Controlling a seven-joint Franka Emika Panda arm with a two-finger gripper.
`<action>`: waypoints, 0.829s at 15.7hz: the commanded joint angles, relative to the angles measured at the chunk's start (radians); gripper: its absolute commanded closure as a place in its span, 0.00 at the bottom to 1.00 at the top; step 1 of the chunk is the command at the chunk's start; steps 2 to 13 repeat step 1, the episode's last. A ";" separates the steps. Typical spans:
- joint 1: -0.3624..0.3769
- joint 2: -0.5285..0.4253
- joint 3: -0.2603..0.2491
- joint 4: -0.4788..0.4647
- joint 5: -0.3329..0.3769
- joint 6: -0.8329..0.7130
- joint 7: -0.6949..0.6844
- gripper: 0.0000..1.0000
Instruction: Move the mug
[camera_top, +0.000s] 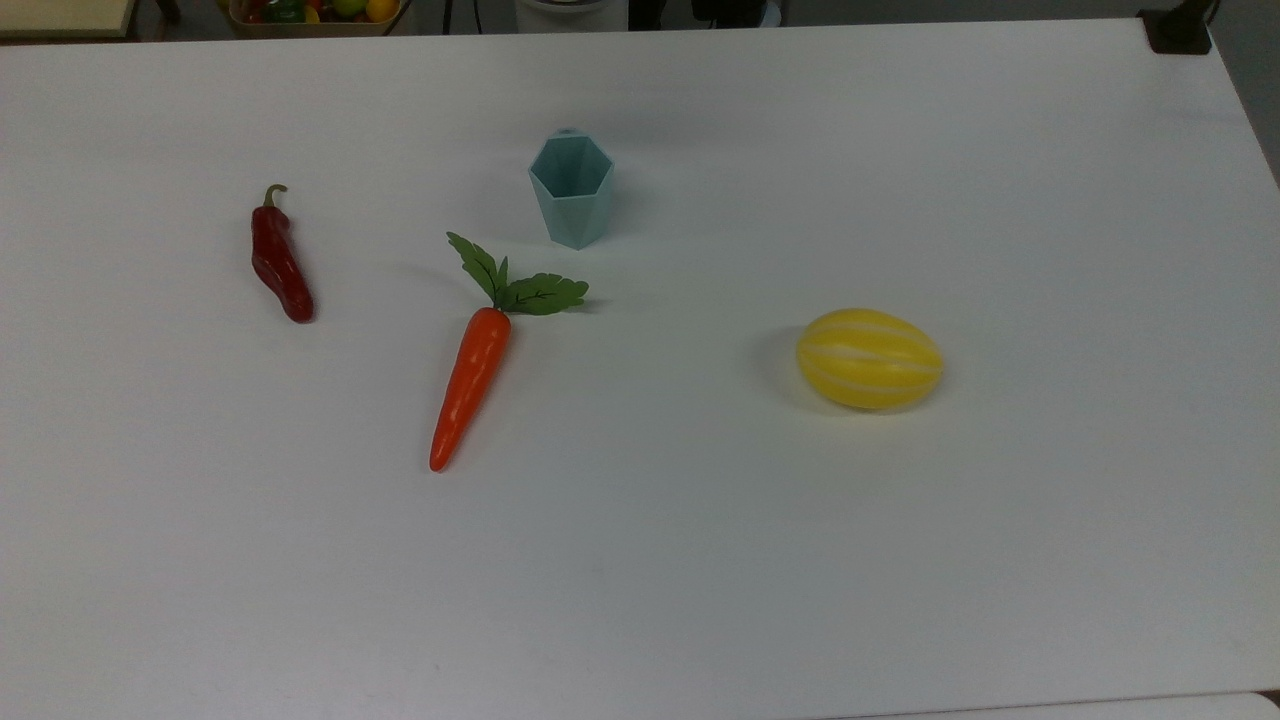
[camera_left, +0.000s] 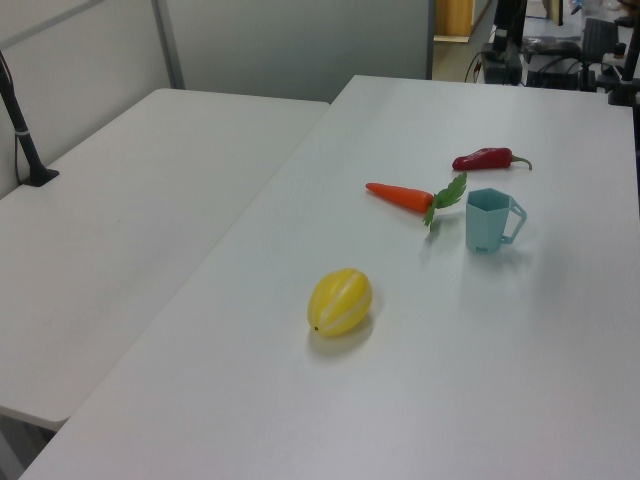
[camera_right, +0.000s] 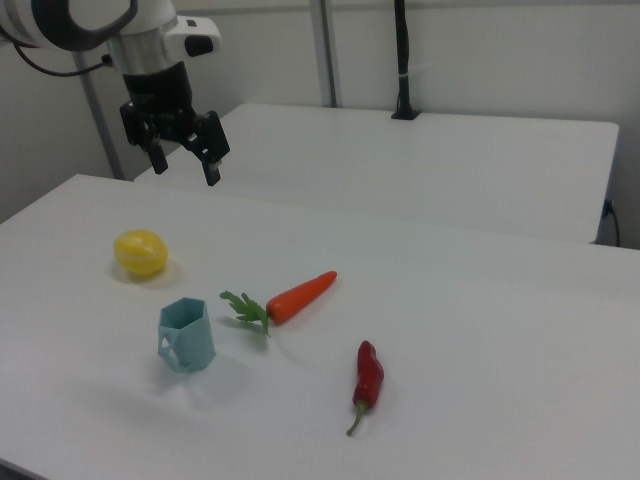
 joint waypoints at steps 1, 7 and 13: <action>0.045 0.007 -0.025 0.012 0.007 0.010 -0.007 0.00; 0.045 0.007 -0.025 0.012 0.007 0.010 -0.007 0.00; 0.045 0.007 -0.025 0.012 0.007 0.010 -0.007 0.00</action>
